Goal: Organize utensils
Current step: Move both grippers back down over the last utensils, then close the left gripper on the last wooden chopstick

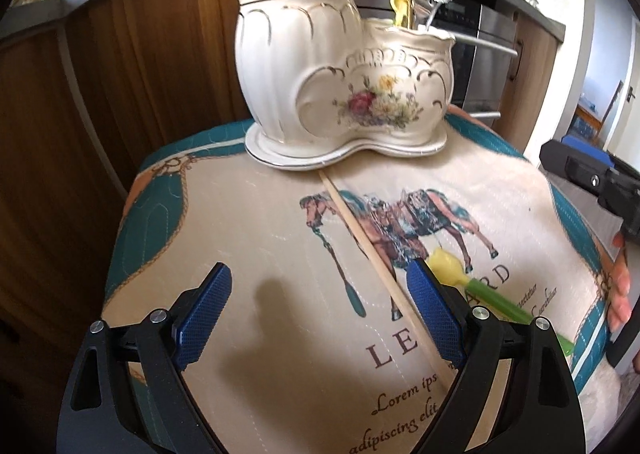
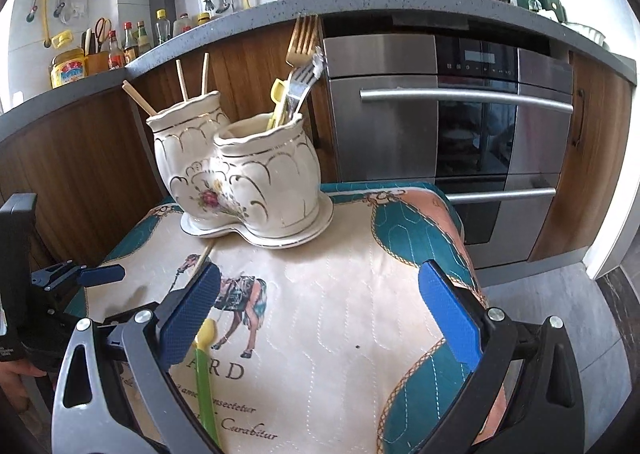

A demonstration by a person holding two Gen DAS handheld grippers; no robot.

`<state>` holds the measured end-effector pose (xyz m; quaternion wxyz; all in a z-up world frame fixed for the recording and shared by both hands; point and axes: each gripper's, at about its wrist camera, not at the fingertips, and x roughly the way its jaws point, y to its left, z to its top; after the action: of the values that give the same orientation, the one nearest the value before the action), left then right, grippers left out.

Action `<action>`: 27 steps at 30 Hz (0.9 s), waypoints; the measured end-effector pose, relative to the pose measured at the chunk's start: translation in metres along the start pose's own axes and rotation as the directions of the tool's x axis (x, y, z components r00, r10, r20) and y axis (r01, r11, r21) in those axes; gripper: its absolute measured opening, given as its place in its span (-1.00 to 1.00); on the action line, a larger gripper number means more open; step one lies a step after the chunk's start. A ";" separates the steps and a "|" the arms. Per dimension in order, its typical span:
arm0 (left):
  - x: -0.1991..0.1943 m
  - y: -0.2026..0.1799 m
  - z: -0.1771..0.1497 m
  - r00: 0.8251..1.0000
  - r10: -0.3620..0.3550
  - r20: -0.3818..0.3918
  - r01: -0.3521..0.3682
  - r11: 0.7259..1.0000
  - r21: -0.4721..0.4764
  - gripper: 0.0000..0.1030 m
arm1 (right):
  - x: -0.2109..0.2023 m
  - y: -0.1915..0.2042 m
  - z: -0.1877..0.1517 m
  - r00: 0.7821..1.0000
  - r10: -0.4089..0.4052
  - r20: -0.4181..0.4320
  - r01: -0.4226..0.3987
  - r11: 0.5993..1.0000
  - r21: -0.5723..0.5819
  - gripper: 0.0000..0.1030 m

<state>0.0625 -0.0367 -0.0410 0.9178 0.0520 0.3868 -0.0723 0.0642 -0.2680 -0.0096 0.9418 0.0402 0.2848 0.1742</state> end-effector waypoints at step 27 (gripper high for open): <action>-0.016 -0.001 -0.015 0.985 -0.050 -0.166 0.072 0.989 0.127 -0.83 | 0.015 0.027 -0.011 0.980 0.104 -0.172 -0.128 0.983 -0.134 0.90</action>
<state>0.0404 -0.0344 -0.0404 0.8753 0.1065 0.4559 -0.1214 0.0616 -0.2376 -0.0220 0.9038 -0.0261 0.3452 0.2517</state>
